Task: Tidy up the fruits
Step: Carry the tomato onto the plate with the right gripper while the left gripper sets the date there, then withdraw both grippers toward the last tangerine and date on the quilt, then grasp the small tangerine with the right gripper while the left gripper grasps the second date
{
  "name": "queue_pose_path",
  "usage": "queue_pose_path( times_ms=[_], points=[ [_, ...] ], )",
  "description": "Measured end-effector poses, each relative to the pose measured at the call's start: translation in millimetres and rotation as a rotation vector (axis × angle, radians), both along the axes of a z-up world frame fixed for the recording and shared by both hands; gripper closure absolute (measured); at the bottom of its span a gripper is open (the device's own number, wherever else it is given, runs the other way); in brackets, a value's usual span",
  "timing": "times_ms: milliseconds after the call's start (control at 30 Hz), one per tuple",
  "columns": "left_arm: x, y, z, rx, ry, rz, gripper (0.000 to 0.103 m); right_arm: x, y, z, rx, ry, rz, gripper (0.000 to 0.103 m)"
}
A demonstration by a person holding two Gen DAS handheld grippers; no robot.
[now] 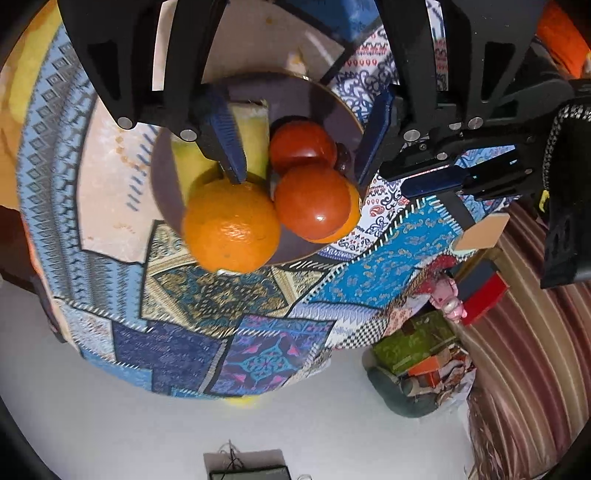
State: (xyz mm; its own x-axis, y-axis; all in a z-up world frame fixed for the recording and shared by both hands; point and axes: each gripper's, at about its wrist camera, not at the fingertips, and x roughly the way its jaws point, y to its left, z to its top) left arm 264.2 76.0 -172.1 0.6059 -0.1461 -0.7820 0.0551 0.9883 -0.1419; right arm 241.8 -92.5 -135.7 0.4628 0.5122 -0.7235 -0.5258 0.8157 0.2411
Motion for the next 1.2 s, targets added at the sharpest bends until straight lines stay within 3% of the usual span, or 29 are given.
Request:
queue_pose_path(
  times_ms=[333,533,800,1033,1200],
  points=[
    [-40,-15,39,-0.018,-0.066,-0.007,0.071,-42,-41,22,-0.016,-0.06,-0.06,0.041],
    [-69,-24,46,0.007,-0.086,-0.008,0.056,-70,-61,-1,-0.053,0.0,-0.077,0.041],
    [-87,-32,25,0.003,-0.021,-0.016,0.055,-86,-58,-35,-0.056,0.104,-0.05,0.042],
    [-92,-37,6,-0.001,0.037,-0.022,0.055,-82,-46,-57,-0.101,0.158,-0.017,0.07],
    [-94,-49,0,-0.004,0.055,-0.047,0.054,-87,-62,-46,-0.068,0.123,-0.043,0.07]
  ],
)
